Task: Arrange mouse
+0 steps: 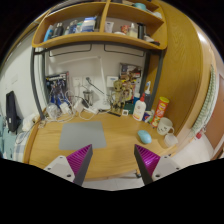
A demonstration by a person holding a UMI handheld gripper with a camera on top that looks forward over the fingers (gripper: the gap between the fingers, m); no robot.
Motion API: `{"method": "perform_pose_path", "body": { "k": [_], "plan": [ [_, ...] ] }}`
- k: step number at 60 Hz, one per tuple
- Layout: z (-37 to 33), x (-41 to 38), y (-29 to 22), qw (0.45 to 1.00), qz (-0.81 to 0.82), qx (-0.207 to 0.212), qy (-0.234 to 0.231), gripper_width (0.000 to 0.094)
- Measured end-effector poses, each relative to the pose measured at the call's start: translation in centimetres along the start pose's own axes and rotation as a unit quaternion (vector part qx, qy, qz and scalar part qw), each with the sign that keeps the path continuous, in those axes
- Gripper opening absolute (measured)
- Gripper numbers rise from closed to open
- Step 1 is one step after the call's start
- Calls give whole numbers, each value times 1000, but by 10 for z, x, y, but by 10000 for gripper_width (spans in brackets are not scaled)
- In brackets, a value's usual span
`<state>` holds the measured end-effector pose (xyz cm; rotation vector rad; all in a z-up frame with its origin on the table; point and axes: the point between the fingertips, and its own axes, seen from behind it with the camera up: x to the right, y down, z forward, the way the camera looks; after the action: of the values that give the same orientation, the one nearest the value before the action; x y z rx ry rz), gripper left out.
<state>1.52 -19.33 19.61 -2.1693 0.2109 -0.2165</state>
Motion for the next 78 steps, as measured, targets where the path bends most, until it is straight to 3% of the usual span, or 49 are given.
{"method": "perform_pose_path", "body": {
  "k": [8, 29, 35, 57, 62, 66, 67, 68, 69, 78],
  "plan": [
    [7, 18, 28, 1000, -6, -21, 5, 842],
    [122, 169, 118, 995, -18, -84, 40, 837],
    [158, 191, 115, 995, -31, -83, 35, 837],
    [290, 188, 68, 996, -26, -66, -59, 815],
    [305, 185, 62, 995, -23, -65, -77, 760],
    [311, 185, 58, 994, -17, -57, -90, 617],
    [311, 184, 58, 994, -17, -54, -92, 542],
    [312, 184, 57, 994, -19, -49, -93, 600],
    [312, 184, 57, 994, -22, -46, -92, 515],
    [310, 183, 58, 994, -37, -27, -100, 457]
  ]
}}
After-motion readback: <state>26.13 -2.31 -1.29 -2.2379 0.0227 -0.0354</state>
